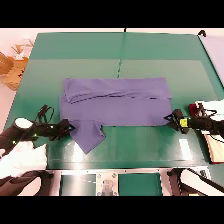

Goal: Fold the shirts.

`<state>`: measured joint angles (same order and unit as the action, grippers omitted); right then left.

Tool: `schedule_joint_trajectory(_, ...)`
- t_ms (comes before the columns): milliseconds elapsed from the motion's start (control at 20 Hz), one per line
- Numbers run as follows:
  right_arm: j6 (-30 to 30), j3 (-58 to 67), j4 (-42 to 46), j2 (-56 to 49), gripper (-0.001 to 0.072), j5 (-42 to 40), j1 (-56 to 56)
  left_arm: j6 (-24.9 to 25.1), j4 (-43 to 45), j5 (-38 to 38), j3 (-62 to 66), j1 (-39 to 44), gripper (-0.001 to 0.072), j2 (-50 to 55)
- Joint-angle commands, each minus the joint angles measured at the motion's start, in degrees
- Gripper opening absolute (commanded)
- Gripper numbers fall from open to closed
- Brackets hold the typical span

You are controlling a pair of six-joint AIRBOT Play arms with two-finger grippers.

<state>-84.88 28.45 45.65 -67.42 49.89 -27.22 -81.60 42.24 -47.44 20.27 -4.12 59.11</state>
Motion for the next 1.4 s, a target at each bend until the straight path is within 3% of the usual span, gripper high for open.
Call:
schedule_joint_trajectory(0, 0.02, -0.39, -3.65, -3.61, 0.0374, -4.26, 2.73, 3.69, -5.92, 1.75, -1.77, 0.02, 0.0355, -0.04)
schedule_joint_trajectory(50, 0.04, -0.39, -3.45, -3.72, 0.0370, -4.24, 2.71, 5.33, -7.39, 1.33, -1.75, 0.02, 0.0308, -0.04)
schedule_joint_trajectory(100, 0.79, -0.28, -3.43, -3.67, 0.0326, -4.20, 2.67, 7.78, -8.22, 0.66, -1.62, 0.02, 0.0025, -0.07)
schedule_joint_trajectory(200, 4.09, 0.20, -3.41, -3.65, 0.0026, -2.84, 2.60, 9.01, -8.35, -1.31, -0.63, 0.02, 0.0019, -0.26)
schedule_joint_trajectory(500, 4.26, 1.77, 4.85, 0.63, 0.0020, 4.22, 0.74, 7.85, 0.00, -15.17, 7.06, 0.02, 0.0018, -1.57)
schedule_joint_trajectory(700, 3.89, 1.97, 8.07, 7.37, 0.0020, 10.43, -4.31, 1.25, 9.88, -20.92, 12.35, 0.02, 0.0018, -9.42)
schedule_joint_trajectory(850, 3.87, 2.23, 8.35, 9.20, 0.0020, 12.83, -4.39, -1.11, 11.56, -24.85, 15.61, 0.02, 0.0018, -13.20)
schedule_joint_trajectory(1100, 3.91, 9.05, 4.72, 9.14, 0.0020, 12.74, -3.65, -1.46, 10.51, -20.87, 22.73, 0.02, 0.0018, -11.89)
schedule_joint_trajectory(1350, 3.69, 20.35, 2.73, 1.33, 0.0020, 5.75, 4.09, 2.21, 5.92, -14.62, 29.40, 0.02, 0.0017, 0.26)
